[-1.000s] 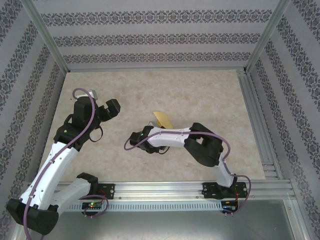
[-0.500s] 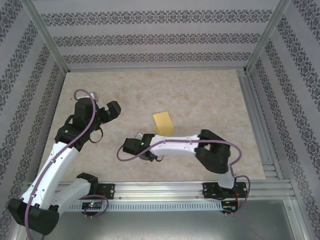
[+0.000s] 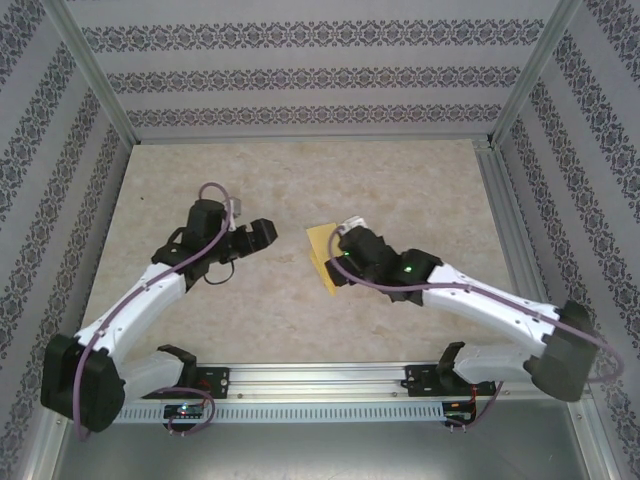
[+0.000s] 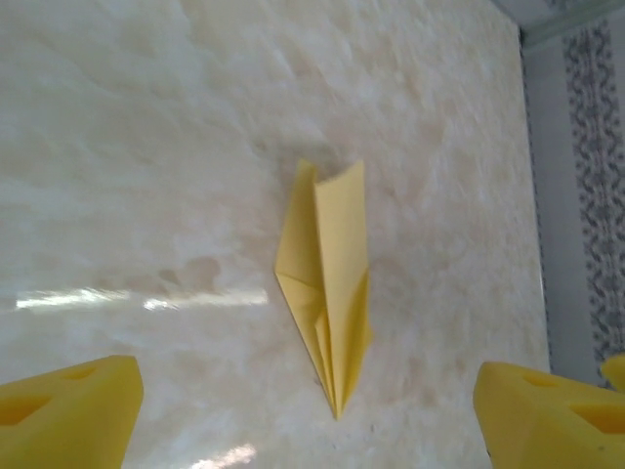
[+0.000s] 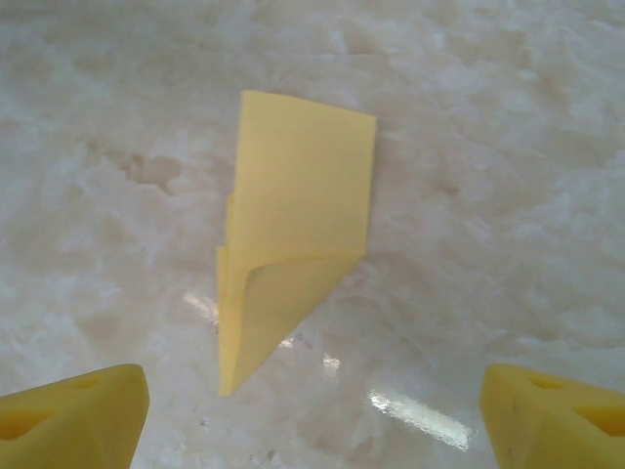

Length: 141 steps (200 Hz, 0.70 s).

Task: Fold a paper plane with a square sheet of paper (fold left side to right side)
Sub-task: Turn over the paper at the center of the table, then pick up the paper from the center of the table.

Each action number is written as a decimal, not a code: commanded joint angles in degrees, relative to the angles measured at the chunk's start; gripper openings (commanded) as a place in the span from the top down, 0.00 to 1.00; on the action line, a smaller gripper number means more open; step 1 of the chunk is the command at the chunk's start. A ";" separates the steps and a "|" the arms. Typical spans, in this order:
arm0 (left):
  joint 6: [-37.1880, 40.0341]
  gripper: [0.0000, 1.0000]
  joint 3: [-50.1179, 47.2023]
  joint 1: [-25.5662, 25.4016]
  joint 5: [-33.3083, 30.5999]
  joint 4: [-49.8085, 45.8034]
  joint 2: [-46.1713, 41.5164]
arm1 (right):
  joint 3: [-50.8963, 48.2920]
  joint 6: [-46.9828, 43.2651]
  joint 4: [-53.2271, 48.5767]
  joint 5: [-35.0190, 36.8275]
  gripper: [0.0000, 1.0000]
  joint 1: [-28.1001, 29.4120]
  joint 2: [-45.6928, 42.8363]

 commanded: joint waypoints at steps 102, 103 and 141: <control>-3.62 0.43 9.71 -10.89 5.54 22.76 34.49 | -34.85 19.73 34.24 -39.03 0.08 -34.13 -26.04; -3.52 0.44 9.93 -10.86 5.57 22.69 34.76 | -34.90 19.77 34.35 -39.37 0.08 -34.29 -25.95; -0.62 0.55 13.80 -9.92 6.90 22.83 39.26 | -36.02 18.97 36.95 -48.09 0.19 -38.50 -21.74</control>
